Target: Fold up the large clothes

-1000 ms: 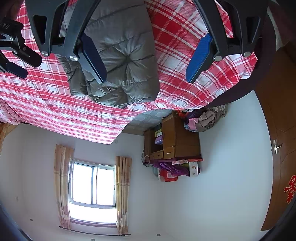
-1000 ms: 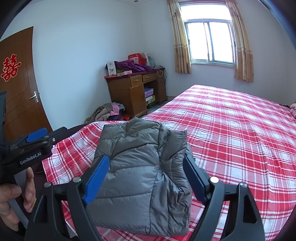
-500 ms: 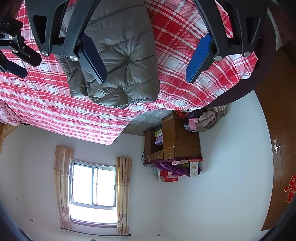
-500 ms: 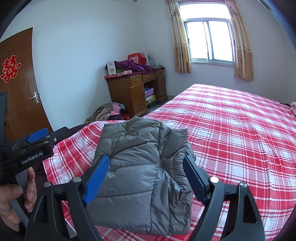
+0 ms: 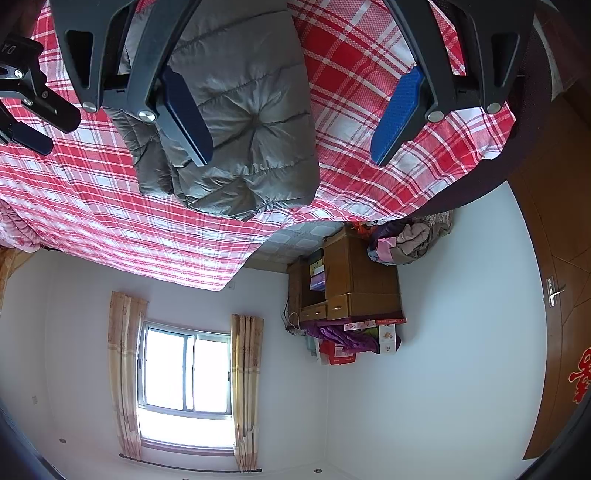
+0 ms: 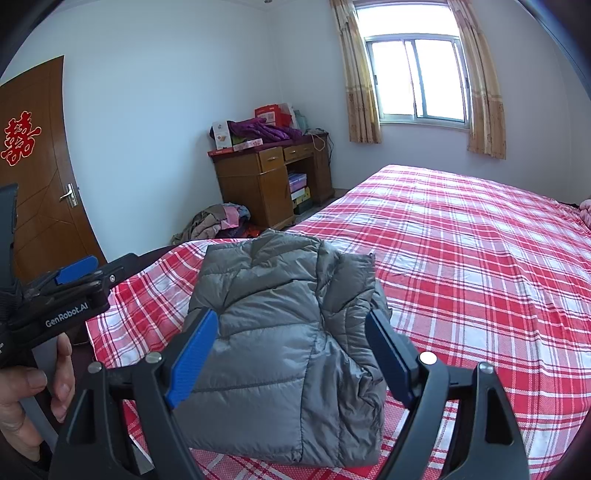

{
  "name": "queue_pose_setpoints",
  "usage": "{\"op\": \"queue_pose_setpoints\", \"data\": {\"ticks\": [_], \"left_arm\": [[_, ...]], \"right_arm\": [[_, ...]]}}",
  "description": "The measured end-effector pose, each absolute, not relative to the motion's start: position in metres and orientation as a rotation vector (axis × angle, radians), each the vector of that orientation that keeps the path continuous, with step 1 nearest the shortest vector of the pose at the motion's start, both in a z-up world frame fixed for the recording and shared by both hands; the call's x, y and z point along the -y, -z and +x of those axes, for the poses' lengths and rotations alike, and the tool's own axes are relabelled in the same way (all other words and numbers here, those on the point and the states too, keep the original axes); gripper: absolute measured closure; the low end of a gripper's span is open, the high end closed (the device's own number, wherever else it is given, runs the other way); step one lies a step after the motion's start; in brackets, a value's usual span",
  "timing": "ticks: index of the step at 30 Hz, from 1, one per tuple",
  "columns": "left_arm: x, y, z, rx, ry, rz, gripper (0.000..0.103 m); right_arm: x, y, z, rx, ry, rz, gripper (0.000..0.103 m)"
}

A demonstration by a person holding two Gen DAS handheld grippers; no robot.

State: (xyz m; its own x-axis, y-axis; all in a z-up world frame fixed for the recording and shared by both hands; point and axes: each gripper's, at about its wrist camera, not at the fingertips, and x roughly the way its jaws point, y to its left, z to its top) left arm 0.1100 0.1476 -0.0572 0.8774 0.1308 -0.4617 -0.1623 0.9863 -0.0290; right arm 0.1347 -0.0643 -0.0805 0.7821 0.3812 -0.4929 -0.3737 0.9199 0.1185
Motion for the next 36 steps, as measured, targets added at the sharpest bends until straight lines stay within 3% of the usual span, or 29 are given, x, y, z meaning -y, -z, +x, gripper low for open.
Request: {"op": "queue_pose_setpoints", "data": {"ticks": [36], "left_arm": [[-0.1399, 0.0635, 0.1158, -0.505, -0.157, -0.018, 0.015]], "right_arm": [[0.0648, 0.0811, 0.1354, -0.527, -0.404, 0.015, 0.019]]}}
